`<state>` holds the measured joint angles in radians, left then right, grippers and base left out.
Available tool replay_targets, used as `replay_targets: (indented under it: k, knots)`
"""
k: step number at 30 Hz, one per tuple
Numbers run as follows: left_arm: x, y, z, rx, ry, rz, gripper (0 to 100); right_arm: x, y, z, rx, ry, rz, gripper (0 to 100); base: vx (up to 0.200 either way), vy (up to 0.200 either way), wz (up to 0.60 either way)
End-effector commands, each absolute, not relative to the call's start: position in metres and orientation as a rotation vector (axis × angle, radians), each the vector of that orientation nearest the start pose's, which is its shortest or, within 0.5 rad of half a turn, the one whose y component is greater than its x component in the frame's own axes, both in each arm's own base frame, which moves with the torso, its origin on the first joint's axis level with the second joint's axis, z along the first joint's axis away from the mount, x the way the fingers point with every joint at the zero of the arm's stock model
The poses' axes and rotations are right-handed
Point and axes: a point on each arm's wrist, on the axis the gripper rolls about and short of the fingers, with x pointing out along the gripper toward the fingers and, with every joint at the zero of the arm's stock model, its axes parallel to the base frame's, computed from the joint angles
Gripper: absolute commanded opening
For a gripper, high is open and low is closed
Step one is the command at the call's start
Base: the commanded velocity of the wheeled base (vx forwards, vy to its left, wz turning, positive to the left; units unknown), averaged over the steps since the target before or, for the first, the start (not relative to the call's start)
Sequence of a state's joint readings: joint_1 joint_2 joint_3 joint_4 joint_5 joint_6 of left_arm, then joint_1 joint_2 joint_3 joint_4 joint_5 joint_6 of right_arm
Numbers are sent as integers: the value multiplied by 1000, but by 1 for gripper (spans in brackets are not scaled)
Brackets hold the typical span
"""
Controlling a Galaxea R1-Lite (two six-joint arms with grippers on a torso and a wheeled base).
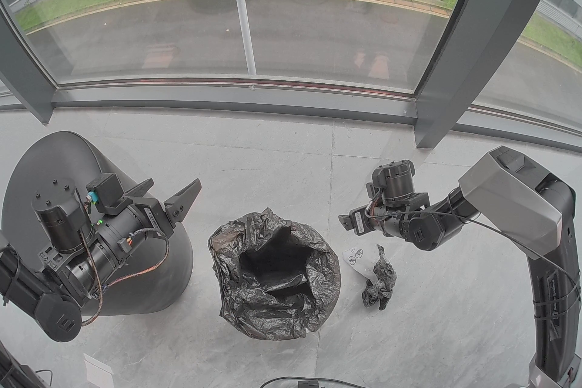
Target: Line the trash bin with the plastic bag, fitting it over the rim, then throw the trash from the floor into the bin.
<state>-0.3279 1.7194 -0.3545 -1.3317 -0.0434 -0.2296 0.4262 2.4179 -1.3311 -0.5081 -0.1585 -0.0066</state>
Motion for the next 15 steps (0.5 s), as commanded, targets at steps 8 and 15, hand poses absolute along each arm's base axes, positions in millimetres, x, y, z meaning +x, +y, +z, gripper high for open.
replay_targets:
  k: [8, 15]
  knots:
    - [250, -78, 130, -222, 100, -343, 100, 448, 166, 11, -315, 720, 355, 100, 0, 0, 0]
    - [252, -79, 127, -221, 114, -342, 100, 455, 163, 4, -341, 756, 376, 100, 0, 0, 0]
